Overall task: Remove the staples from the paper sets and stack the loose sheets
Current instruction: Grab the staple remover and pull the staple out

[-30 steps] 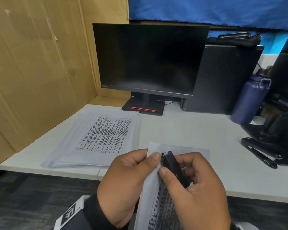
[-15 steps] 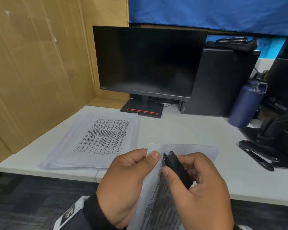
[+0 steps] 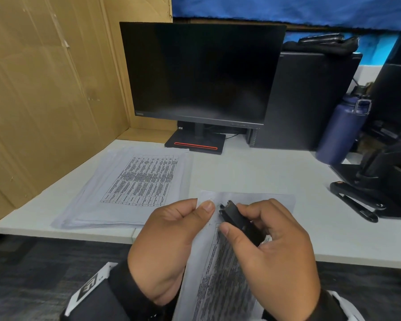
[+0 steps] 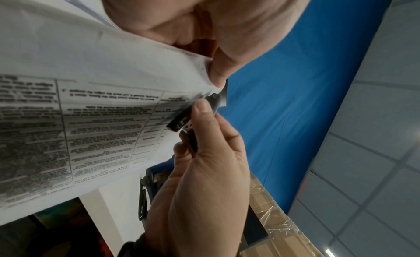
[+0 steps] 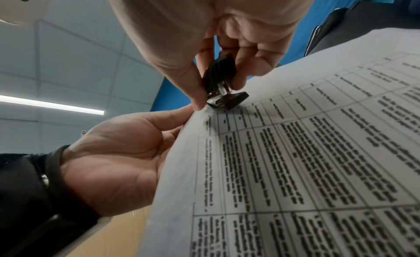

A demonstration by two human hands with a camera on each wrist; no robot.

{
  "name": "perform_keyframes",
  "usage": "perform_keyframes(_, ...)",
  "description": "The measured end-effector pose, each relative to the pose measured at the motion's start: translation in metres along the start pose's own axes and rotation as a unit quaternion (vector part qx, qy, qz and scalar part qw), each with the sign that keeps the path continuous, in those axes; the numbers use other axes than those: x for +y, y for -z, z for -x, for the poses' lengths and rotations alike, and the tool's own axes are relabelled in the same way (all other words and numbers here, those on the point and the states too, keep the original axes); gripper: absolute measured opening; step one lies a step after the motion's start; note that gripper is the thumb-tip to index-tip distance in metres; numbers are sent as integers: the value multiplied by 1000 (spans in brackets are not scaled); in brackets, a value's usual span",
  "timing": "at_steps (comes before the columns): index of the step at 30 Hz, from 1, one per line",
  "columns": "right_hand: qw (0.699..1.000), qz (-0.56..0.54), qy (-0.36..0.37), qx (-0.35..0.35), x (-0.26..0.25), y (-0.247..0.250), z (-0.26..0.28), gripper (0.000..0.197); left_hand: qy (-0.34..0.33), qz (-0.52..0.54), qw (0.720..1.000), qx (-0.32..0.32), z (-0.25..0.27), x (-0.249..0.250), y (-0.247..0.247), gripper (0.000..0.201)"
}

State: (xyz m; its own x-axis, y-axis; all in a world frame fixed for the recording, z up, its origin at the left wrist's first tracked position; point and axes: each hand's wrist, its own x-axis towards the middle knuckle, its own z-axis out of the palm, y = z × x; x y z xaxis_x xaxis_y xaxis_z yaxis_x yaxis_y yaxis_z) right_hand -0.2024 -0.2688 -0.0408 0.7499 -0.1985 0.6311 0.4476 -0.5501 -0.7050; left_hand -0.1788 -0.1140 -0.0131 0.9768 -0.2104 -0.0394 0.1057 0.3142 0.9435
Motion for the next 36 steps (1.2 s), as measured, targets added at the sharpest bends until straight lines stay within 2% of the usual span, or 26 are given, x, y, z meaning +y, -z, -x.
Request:
perform_keyframes(5,999,37,-5,12,-2,-5,6,18,9,12,1000,-2,0,-4,2,29)
perform_keyframes(11,990,114,75,40,-3,-6,8,18,17,36,999,-11,-2,-8,4,33)
perform_keyframes(16,999,11,-7,39,-8,-3,3,23,-42,0,999,7,2,-7,0,22)
perform_keyframes(22,998,30,11,48,0,-5,7,20,-28,-6,999,17,0,-11,0,21)
perform_keyframes(23,999,10,-6,46,1,-5,7,20,-21,9,1000,11,0,-11,0,21)
perform_keyframes(26,982,-133,-134,4,-3,-6,6,22,9,79,997,-5,2,-12,-2,20)
perform_keyframes(29,973,-156,-168,-42,-4,-5,5,25,11,83,996,-1,2,-13,-2,24)
perform_keyframes(31,977,-137,-158,-38,-3,-6,6,28,4,67,998,2,1,-14,0,24)
perform_keyframes(34,996,-25,-88,-18,0,-9,9,28,-6,51,999,-6,-1,-14,4,19)
perform_keyframes(36,998,17,-59,-21,-1,-9,10,28,-12,39,999,1,-3,-13,5,23)
